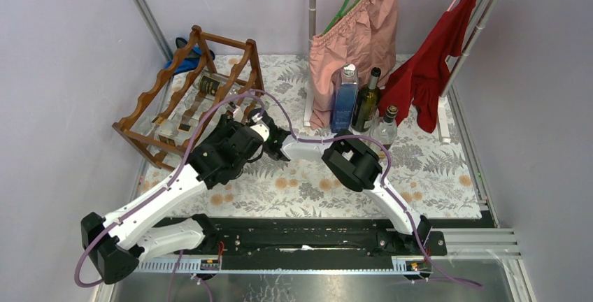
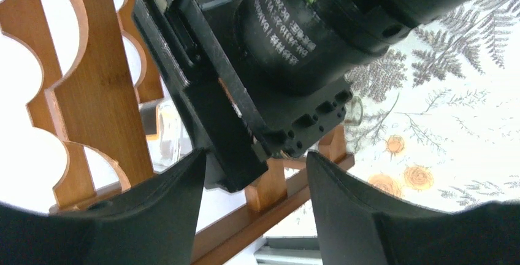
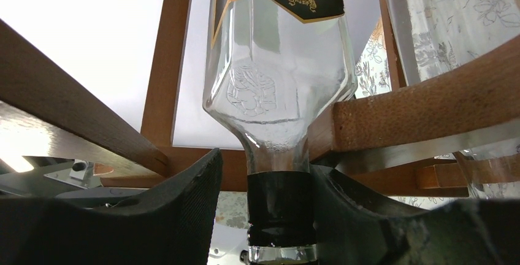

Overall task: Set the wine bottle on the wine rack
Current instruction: Place the wine bottle in the wine rack.

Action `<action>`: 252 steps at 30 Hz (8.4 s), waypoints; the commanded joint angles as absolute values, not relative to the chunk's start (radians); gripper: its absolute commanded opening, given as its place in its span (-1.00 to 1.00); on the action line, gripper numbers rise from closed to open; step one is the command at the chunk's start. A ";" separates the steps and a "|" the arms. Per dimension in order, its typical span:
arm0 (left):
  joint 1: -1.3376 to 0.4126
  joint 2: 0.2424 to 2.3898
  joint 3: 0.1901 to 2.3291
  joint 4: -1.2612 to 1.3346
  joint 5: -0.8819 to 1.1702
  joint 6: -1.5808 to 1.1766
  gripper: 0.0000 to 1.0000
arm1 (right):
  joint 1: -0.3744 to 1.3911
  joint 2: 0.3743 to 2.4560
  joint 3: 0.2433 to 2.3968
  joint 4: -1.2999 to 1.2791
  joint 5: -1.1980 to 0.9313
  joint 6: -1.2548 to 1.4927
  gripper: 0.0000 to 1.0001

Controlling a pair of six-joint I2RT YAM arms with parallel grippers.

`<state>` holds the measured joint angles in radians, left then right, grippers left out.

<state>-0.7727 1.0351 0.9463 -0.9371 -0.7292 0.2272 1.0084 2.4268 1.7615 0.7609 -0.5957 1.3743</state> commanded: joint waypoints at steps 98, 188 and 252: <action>-0.771 0.869 1.571 -1.194 -0.579 0.063 0.52 | 1.055 2.387 1.882 0.253 -0.507 0.431 0.40; -0.770 0.893 1.637 -0.920 -0.467 0.034 0.50 | 1.018 2.252 1.832 0.204 -0.680 0.223 -0.62; -0.738 1.015 1.276 -0.220 -0.178 -0.239 0.97 | 0.328 1.545 1.835 -0.657 -0.290 -0.210 0.86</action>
<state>-0.7494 1.0210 1.2984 -0.2516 -0.2180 -0.2096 0.3370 1.5478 1.8427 -0.7155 -0.3786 -0.2932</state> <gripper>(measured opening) 0.986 0.944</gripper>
